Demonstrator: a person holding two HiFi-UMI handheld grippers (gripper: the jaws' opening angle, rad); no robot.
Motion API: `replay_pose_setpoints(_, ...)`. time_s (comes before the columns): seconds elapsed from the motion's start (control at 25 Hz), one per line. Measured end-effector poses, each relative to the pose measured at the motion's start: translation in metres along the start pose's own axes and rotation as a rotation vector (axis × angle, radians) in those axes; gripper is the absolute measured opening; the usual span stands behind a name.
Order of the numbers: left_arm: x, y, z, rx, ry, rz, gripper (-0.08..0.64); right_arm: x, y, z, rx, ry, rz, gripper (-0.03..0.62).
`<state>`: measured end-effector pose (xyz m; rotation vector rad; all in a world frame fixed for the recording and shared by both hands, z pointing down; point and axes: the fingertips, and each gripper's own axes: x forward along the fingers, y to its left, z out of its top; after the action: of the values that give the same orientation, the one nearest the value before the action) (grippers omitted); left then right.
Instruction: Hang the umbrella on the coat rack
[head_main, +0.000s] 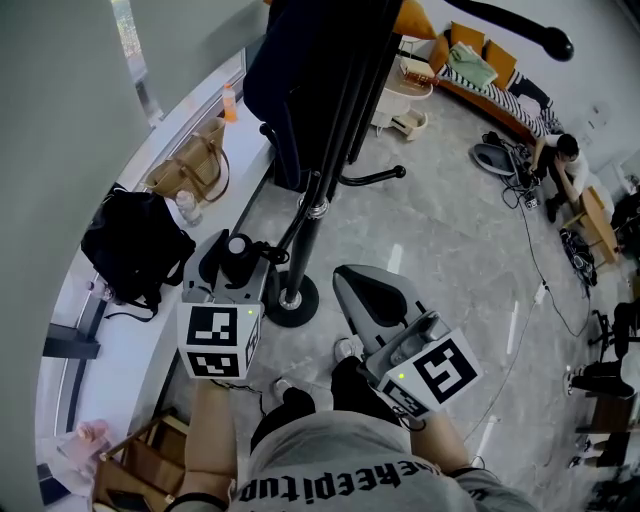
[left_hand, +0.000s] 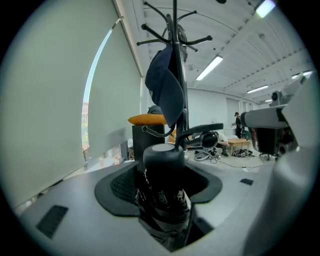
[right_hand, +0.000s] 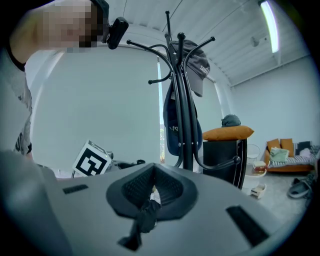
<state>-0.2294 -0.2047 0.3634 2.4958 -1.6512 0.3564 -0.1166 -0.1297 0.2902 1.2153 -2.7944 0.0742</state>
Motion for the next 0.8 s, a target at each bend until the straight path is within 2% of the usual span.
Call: replay_pose_setpoints(0.8, -0.002, 0.002, -0.001, 0.035, -0.003, -0.002, 0.258, 0.043, 0.035, 0.015, -0.026, -0.028, 0.096, 0.011)
